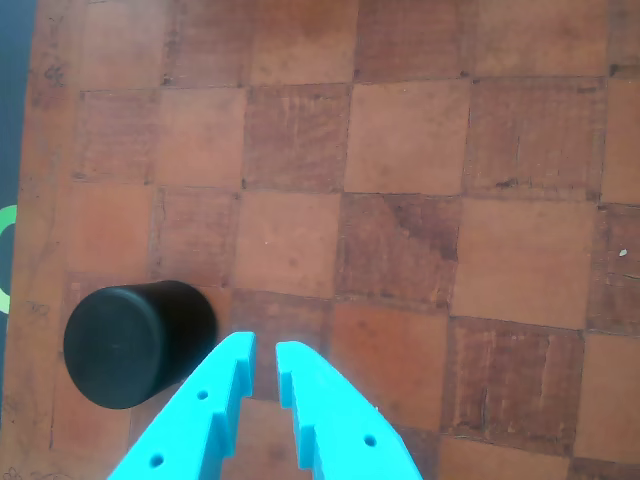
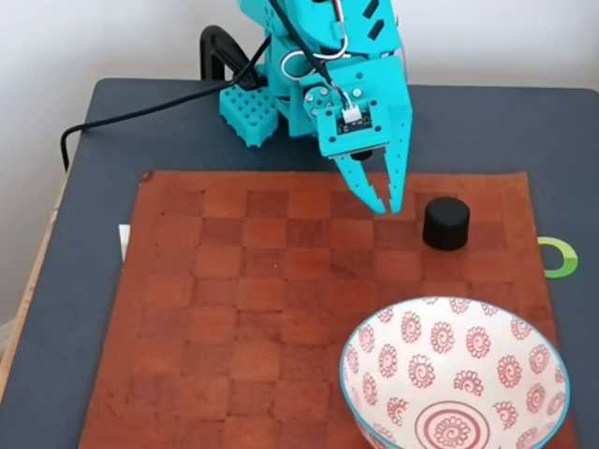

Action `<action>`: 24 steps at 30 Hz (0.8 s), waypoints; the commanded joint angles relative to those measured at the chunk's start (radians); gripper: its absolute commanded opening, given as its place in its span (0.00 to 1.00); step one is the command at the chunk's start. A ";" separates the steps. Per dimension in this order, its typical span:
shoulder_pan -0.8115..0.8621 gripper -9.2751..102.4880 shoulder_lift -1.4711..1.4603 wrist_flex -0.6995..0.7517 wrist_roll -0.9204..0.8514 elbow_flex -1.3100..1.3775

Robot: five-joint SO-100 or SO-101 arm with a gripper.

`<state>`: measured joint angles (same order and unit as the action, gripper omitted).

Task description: Grasp a black cylinder and put it in the bin.

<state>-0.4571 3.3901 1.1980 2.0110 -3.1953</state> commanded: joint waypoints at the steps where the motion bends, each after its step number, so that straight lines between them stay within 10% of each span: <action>1: 0.005 0.09 0.054 -0.005 -0.005 0.006; 24: -0.009 0.09 -0.012 0.126 -0.008 0.331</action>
<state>-0.4648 3.3886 1.3162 2.0110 -2.9360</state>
